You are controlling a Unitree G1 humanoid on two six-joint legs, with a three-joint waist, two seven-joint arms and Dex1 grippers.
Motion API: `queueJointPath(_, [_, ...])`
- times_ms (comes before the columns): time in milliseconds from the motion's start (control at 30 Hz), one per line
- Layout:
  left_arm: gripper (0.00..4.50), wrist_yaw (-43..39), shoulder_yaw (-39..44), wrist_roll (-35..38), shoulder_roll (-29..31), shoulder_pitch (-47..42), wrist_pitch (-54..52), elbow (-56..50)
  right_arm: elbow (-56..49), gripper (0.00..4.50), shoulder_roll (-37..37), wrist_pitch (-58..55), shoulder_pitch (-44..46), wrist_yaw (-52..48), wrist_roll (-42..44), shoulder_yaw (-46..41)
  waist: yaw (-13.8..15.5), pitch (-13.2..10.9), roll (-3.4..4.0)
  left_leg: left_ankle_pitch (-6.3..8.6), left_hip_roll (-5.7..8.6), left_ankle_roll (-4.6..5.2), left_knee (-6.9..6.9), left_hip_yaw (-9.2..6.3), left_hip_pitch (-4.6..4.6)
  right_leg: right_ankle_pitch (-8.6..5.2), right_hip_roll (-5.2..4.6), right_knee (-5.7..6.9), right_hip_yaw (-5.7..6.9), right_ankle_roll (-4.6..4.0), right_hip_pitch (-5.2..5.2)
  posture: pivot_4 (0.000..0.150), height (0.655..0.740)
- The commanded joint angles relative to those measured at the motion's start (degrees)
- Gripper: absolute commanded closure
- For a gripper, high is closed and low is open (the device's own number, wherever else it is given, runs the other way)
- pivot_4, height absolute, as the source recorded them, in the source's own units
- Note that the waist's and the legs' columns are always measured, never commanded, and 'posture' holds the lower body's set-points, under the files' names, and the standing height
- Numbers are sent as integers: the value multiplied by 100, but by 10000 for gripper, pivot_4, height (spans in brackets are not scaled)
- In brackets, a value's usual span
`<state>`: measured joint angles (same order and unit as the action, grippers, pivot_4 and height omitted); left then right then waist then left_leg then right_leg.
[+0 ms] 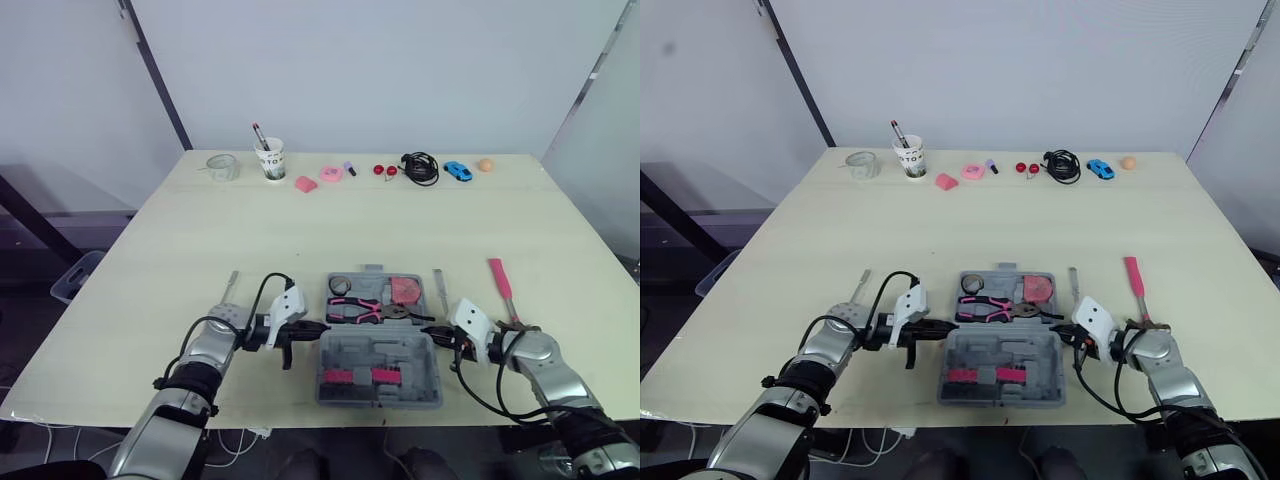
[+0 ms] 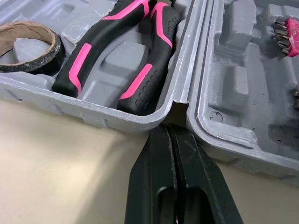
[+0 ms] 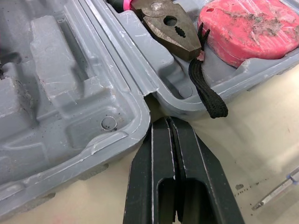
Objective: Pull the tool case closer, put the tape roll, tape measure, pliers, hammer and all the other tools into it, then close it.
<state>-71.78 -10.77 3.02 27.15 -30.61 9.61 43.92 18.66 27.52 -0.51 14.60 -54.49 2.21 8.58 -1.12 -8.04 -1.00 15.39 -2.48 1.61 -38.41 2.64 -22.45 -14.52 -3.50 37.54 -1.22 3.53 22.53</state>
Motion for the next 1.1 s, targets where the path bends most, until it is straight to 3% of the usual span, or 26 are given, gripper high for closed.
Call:
queueJointPath(33, [44509,123,-80,-182,35,118,-95,109,-165,45000,-150,261,186,-8,47,110,-3,0,0,0,0,0,0,0,0,0,1,0,0,0,0,1500,7400])
queueJointPath(1100, [44509,67,-172,-212,-9,228,-162,-24,-17,45000,-134,435,229,54,-90,81,-3,0,0,0,-3,0,1,5,0,0,2,-1,-5,0,3,1500,7400])
